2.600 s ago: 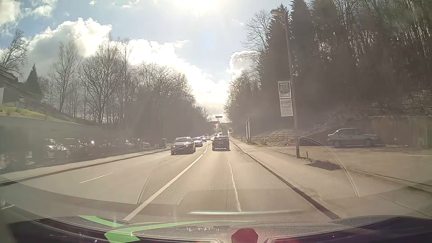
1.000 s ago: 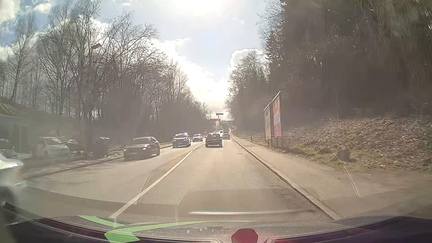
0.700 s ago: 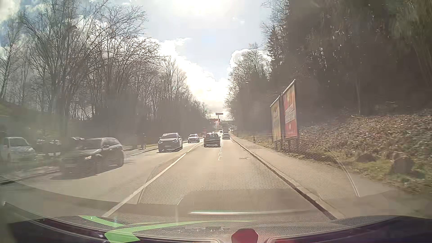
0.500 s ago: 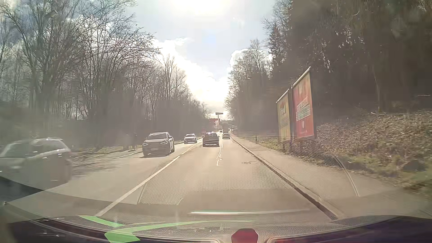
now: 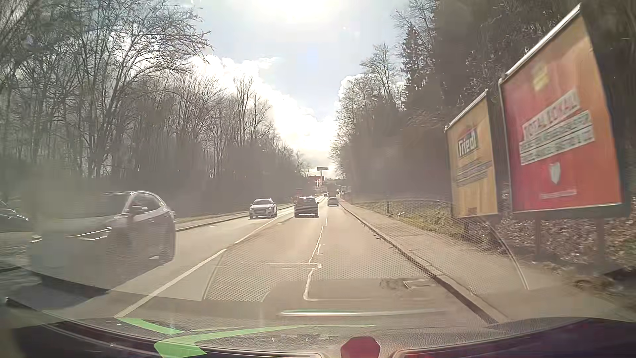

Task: Follow the waypoints while adhering to traffic rules and regulations

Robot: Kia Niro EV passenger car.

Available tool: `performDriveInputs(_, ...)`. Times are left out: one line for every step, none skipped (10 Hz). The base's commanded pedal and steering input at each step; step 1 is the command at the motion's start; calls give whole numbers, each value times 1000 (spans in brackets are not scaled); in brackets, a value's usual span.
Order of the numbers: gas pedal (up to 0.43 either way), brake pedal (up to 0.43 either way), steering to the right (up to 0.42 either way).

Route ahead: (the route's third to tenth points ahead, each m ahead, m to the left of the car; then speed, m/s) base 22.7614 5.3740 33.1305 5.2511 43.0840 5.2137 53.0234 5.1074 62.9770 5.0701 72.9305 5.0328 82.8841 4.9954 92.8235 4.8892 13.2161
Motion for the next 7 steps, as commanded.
performDriveInputs(189, 0, 0)
performDriveInputs(189, 0, 0)
performDriveInputs(189, 0, 0)
performDriveInputs(189, 0, 0)
performDriveInputs(189, 0, 0)
performDriveInputs(189, 0, 0)
performDriveInputs(189, 0, 0)
